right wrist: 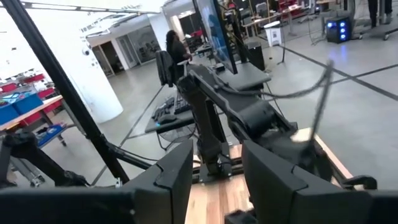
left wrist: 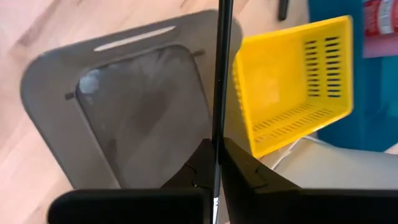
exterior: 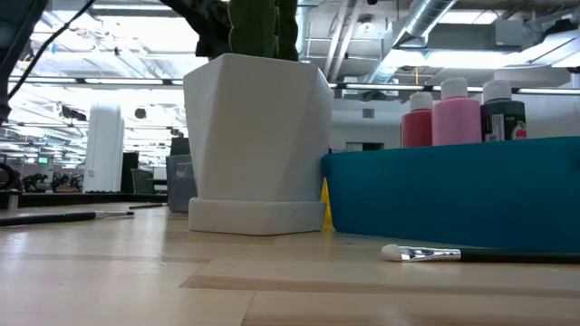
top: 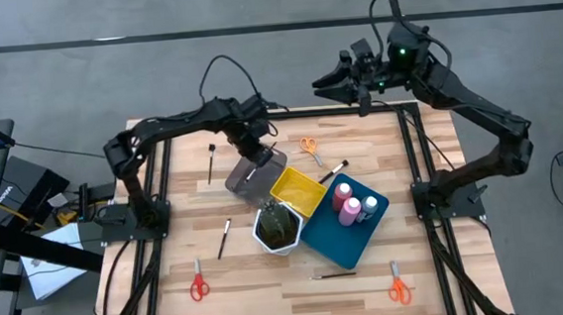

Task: Pick & Place Paint Supplies
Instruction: Put the makeup brush into the black bin

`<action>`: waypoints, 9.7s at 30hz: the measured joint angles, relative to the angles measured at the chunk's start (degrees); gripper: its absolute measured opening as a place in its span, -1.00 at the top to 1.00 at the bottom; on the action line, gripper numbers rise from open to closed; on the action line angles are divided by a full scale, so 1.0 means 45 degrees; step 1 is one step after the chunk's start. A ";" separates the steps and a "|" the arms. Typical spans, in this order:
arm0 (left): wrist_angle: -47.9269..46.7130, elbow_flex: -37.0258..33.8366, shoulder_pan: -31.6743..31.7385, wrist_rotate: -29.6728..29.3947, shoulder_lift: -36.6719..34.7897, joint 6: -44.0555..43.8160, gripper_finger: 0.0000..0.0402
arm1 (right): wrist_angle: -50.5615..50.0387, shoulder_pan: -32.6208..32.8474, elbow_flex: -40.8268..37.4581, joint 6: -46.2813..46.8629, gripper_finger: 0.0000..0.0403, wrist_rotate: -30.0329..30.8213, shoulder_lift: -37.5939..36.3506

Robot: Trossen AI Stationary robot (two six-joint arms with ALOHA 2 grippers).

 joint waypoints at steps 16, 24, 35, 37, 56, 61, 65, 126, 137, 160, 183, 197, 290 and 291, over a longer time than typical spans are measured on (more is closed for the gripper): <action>-0.0550 -0.0111 -0.1006 -0.1672 0.0648 -0.0189 0.98 | -0.0062 -0.0007 -0.0001 0.0216 0.34 -0.0029 0.0025; -0.0363 -0.1164 -0.1118 -0.1797 0.0631 -0.0287 0.98 | 0.0001 -0.0007 -0.0002 0.0216 0.34 -0.0029 0.0028; 0.0212 -0.1282 -0.1442 -0.1804 0.0621 0.0028 0.93 | 0.0005 -0.0005 0.0000 0.0221 0.35 -0.0029 0.0030; 0.0229 -0.1287 -0.1510 -0.1967 0.0621 0.0234 0.88 | 0.0006 0.0003 -0.0005 0.0223 0.35 -0.0029 0.0030; 0.0232 -0.1292 -0.1678 -0.3221 0.0025 0.0866 0.49 | 0.0296 0.0001 0.0000 0.0219 0.35 -0.0029 0.0030; 0.0390 -0.1292 -0.1535 -0.3568 -0.1331 0.0748 0.42 | 0.0345 -0.0002 -0.0004 0.0220 0.35 0.0117 0.0035; 0.0477 -0.1292 -0.1484 -0.4591 -0.2565 -0.0073 0.40 | 0.0394 -0.0005 0.0000 0.0216 0.35 0.0146 0.0035; 0.3827 -0.6013 0.4886 -0.5469 -0.0914 -0.3949 0.10 | 0.0655 0.0110 -0.0004 0.1003 0.35 0.0155 -0.0048; 0.4223 -0.6013 0.4891 -0.5393 -0.0918 -0.3954 0.10 | 0.0652 0.0110 0.0000 0.1119 0.35 0.0155 -0.0048; 0.4140 -0.6013 0.5419 -0.4554 -0.0923 -0.3798 0.10 | 0.0652 0.0119 0.0000 0.1119 0.35 0.0155 -0.0052; 0.3805 -0.5810 0.5483 -0.4108 -0.0054 -0.3187 0.54 | 0.0661 0.0181 -0.0003 0.1164 0.34 0.0155 -0.0050; 0.4098 -0.5833 0.5546 -0.3681 -0.0006 -0.2962 0.94 | 0.0661 0.0280 0.0000 0.1207 0.34 0.0155 -0.0053; 0.5624 -0.4148 -0.0163 -0.0098 -0.1696 0.2992 1.00 | 0.1009 0.0273 0.0000 0.1537 0.34 0.0287 -0.0053; 0.5683 -0.4148 -0.0166 -0.0161 -0.1696 0.3158 1.00 | 0.1070 0.0272 0.0000 0.1537 0.34 0.0288 -0.0053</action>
